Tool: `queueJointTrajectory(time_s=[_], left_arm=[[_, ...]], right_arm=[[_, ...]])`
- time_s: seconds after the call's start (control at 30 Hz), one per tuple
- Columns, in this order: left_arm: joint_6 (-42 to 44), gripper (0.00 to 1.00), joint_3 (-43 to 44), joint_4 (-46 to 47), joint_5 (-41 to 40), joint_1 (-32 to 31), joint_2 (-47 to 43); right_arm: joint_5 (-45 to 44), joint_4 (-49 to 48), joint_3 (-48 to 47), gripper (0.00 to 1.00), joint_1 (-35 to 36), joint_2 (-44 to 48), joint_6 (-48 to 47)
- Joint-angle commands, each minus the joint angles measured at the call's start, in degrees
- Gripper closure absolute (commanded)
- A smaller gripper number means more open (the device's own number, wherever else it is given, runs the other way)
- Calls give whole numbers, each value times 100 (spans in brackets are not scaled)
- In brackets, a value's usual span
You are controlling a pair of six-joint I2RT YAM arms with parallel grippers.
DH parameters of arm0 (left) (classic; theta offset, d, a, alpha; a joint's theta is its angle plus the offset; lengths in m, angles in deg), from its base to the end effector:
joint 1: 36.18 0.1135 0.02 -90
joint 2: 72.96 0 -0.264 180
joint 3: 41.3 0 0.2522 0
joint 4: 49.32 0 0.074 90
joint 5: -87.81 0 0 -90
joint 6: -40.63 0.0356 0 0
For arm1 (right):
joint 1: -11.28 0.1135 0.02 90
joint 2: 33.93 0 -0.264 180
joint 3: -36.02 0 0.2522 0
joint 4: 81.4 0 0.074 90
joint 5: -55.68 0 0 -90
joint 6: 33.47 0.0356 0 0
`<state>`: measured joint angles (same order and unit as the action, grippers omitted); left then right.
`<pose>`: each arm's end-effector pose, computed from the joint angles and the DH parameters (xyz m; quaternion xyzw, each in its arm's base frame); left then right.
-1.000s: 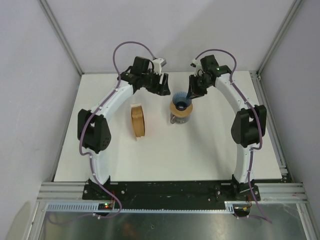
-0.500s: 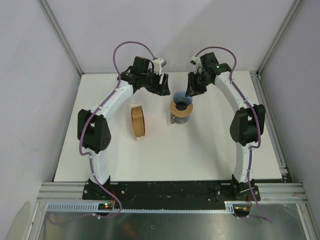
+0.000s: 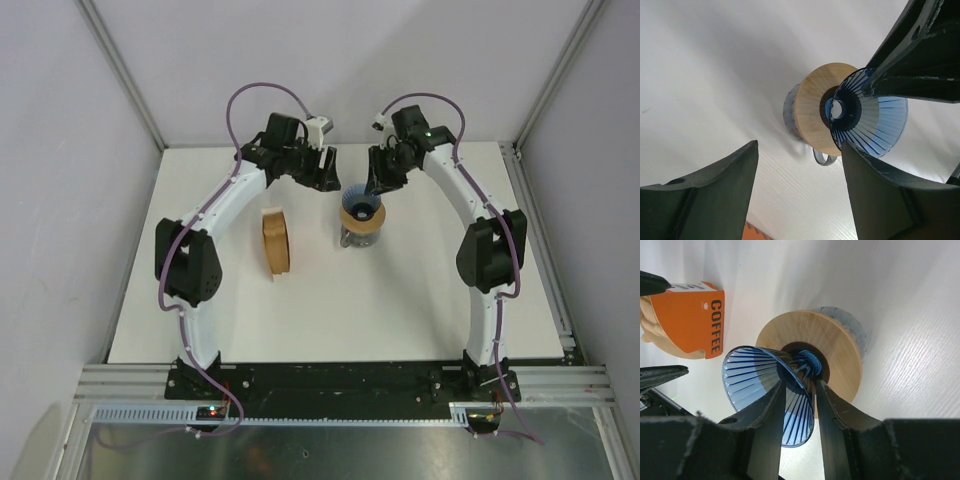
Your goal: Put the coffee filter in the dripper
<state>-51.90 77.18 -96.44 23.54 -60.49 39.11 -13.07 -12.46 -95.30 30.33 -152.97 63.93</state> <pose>0.4039 -0.1994 0.3171 0.2586 0.8526 -0.2912 0.3485 0.4244 0.1602 0.3084 -0.1482 0.9313 0.2364 0.2341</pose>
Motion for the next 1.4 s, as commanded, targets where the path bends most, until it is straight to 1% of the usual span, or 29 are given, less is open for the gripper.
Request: queueJointTrajectory(time_s=[0.0, 0.33, 0.43, 0.5, 0.7, 0.9, 0.97, 1.03, 1.07, 1.1, 1.13, 1.2, 1.27, 1.3, 1.37], left_arm=[[75, 28, -11, 65, 204, 6, -269], [-15, 30, 115, 59, 184, -67, -19], [40, 29, 126, 58, 107, -67, -77], [92, 28, 138, 58, 50, -61, -137], [204, 26, 121, 58, -69, 24, -355], [224, 24, -8, 60, -21, 283, -653], [239, 24, -104, 61, -11, 383, -825], [438, 22, -243, 59, -94, 476, -1049], [543, 20, -335, 63, -218, 504, -1158], [697, 16, -412, 61, -363, 528, -1318], [835, 12, -525, 59, -625, 548, -1446], [1099, 5, -739, 58, -1185, 598, -1703], [1288, 3, -969, 60, -1684, 675, -1960], [1377, 4, -1093, 59, -1865, 714, -2057], [1551, 8, -1477, 58, -1975, 767, -2337]], right_arm=[[-146, 59, -91, 64, -33, 93, -78], [-173, 51, -93, 60, -128, 79, -108], [-171, 45, -116, 52, -144, 113, -147], [-180, 28, -164, 48, -157, 150, -167], [-116, -28, -310, 43, -234, 327, -197], [-21, -306, -123, 38, -267, 785, -233], [16, -488, 111, 35, -298, 1032, -222], [20, -743, 416, 28, -325, 1349, -200], [2, -907, 566, 19, -342, 1538, -184], [-20, -1032, 787, 10, -359, 1711, -159], [-62, -1197, 985, 5, -371, 1917, -137], [-157, -1500, 1441, 2, -392, 2337, -86], [-227, -1839, 1944, 1, -417, 2725, -5], [-236, -2009, 2240, 1, -427, 2947, 49], [-251, -2375, 2745, 1, -435, 3310, 163]])
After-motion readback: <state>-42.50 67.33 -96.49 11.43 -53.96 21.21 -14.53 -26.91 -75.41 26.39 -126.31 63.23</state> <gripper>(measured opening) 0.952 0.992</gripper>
